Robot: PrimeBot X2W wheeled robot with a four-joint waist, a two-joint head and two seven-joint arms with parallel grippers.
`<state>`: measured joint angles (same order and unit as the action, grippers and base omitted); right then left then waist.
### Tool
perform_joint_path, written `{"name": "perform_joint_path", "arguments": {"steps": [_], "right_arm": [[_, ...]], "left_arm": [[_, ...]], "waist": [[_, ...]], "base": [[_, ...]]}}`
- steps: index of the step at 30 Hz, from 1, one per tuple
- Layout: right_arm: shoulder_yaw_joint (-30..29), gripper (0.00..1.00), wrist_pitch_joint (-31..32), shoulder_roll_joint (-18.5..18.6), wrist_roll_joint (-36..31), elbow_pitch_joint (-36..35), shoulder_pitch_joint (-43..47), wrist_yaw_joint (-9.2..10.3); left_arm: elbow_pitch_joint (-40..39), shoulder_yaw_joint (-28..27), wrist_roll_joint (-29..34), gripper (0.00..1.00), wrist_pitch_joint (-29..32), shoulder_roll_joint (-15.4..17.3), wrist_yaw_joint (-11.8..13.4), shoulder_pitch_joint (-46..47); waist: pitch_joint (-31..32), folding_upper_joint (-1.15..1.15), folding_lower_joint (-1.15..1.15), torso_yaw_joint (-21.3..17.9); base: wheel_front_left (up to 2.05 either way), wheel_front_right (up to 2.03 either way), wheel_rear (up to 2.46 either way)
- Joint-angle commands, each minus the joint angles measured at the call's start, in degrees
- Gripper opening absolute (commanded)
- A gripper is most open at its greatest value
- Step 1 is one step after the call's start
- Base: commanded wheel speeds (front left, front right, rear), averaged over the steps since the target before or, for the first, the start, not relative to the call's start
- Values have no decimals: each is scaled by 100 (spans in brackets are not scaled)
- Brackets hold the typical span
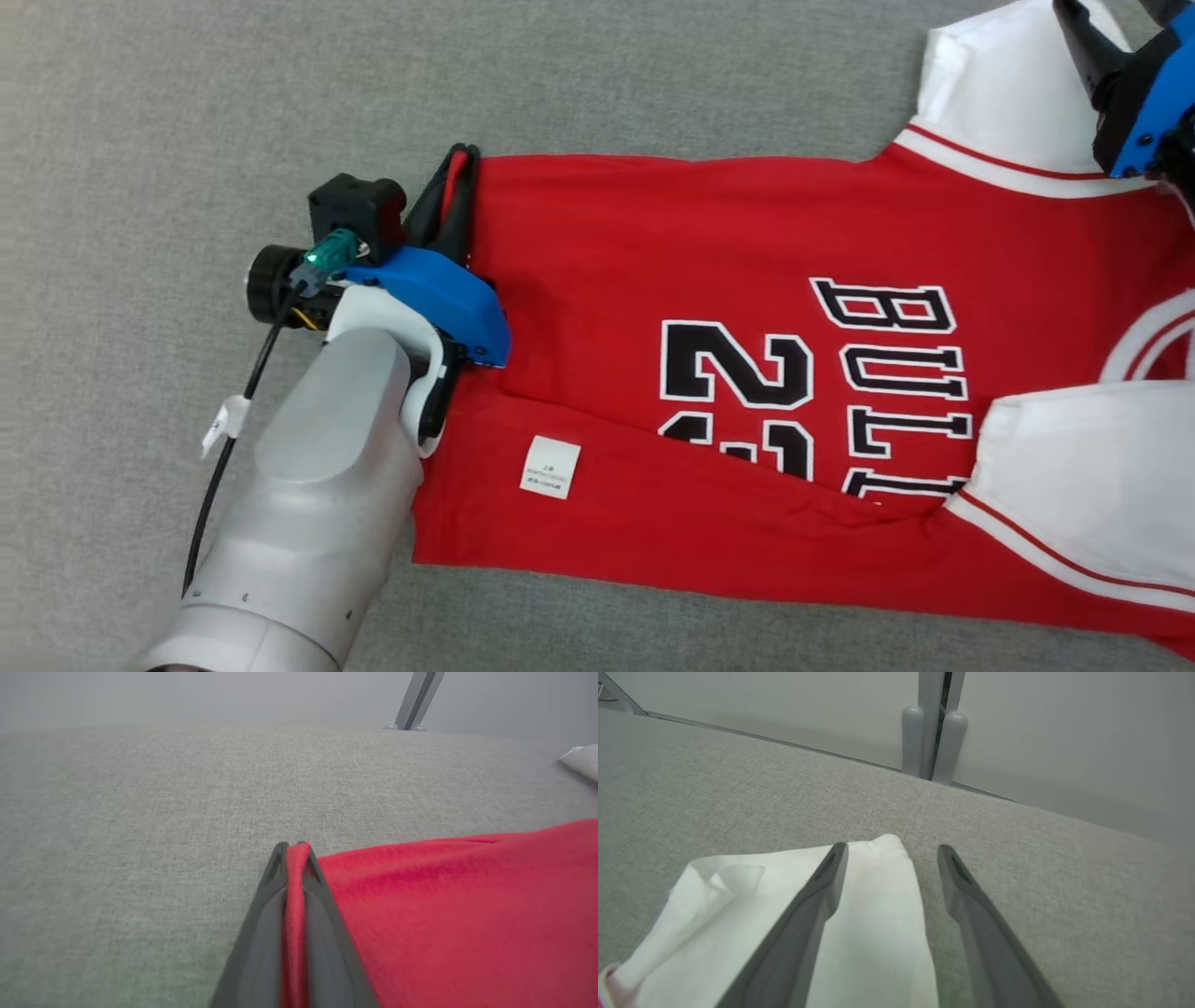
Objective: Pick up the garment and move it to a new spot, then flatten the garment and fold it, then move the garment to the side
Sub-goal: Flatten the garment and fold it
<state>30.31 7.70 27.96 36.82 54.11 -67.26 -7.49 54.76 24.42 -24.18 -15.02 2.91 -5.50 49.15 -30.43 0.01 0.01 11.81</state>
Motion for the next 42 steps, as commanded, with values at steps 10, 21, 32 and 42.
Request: {"name": "perform_joint_path", "arguments": {"steps": [10,21,32,42], "right_arm": [[389,0,6,-2,-280,667,-491,-1],[18,0,-1781,-161,-231,1023,-609,0],[113,0,-2258,-341,329,437,174,-1],[248,0,-2291,-217,975,-892,2043,-1]], "left_arm": [[-511,919,-762,0,0,-19,580,-43],[-1040,128,-230,0,-14,140,827,-142],[-1233,-558,246,0,-18,325,719,-755],[-1307,-1040,639,0,-17,287,584,-2022]], "waist": [[-401,-1,-1,311],[-24,-1,-1,-166],[707,-1,-1,-701],[1615,-1,-1,-1018]], "base": [[0,0,0],[0,0,0],[0,0,0],[0,0,0]]}}
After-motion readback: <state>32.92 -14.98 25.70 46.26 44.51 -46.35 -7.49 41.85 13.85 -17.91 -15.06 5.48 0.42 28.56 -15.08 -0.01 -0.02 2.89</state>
